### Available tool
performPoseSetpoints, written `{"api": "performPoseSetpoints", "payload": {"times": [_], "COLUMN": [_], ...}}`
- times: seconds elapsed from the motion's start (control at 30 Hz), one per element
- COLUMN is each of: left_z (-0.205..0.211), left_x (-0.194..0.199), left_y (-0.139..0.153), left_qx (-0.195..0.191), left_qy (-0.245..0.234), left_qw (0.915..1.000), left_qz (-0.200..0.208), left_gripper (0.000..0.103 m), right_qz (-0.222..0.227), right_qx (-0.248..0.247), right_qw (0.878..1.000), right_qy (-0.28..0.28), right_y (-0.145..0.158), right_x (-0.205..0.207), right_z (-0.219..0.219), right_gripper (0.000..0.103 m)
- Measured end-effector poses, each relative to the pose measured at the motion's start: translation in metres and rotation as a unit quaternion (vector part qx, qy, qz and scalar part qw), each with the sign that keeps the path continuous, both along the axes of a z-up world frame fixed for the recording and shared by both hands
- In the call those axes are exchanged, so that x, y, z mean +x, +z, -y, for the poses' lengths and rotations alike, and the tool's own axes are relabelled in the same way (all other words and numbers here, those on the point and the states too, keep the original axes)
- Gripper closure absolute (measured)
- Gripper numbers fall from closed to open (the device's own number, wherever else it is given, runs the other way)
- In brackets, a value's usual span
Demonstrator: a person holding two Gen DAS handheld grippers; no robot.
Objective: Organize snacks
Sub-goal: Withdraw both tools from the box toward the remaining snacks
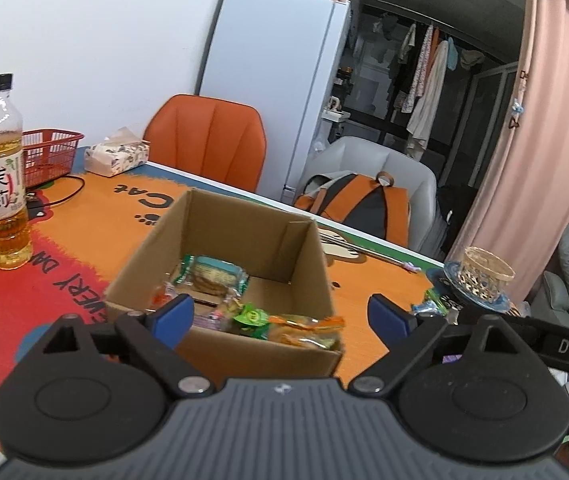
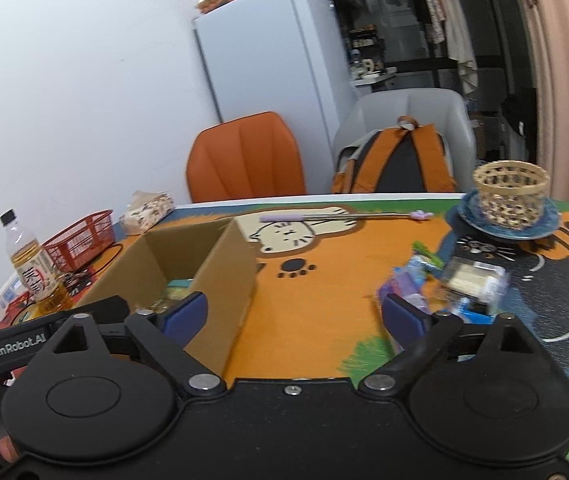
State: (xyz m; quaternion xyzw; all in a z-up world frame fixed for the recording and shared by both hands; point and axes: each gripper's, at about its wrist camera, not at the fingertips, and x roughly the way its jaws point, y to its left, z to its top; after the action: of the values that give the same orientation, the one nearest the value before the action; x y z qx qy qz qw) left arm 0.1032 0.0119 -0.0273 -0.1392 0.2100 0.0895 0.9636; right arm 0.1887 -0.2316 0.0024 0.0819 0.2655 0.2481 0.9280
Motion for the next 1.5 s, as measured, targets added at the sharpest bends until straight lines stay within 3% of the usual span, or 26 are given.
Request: {"api": "performPoseSetpoints", "payload": {"times": [0.03,0.33,1.0,1.1,1.37,1.5], "left_z": [0.002,0.028,0.078,0.087,0.108,0.116], "left_x": [0.001,0.007,0.034,0.042,0.062,0.075], "left_y": [0.000,0.000,-0.010,-0.015,-0.027,-0.035], "left_qx": [0.001,0.005,0.001,0.002,0.007,0.011], "left_qy": [-0.004,-0.033,-0.096,-0.105,-0.106,-0.103], "left_qw": [1.0000,0.9995,0.9954,0.9944,0.9941,0.9942], "left_qz": [-0.001,-0.002,0.003,-0.005,-0.019,-0.031], "left_gripper": [0.010,0.004,0.005,0.006,0.006,0.008], "right_qz": [0.001,0.003,-0.015,-0.019,-0.040,-0.048], "right_qx": [0.001,0.000,0.012,0.014,0.021,0.025], "right_qw": [1.000,0.999,0.995,0.995,0.995,0.996], "right_qy": [-0.003,-0.038,-0.100,-0.101,-0.086,-0.077], "right_y": [0.000,-0.004,-0.027,-0.032,-0.046,-0.052], "right_x": [0.000,0.003,0.021,0.026,0.041,0.049], "right_z": [0.004,0.036,0.101,0.107,0.114,0.115], "right_gripper": [0.000,0.000,0.001,0.002,0.023,0.029]}}
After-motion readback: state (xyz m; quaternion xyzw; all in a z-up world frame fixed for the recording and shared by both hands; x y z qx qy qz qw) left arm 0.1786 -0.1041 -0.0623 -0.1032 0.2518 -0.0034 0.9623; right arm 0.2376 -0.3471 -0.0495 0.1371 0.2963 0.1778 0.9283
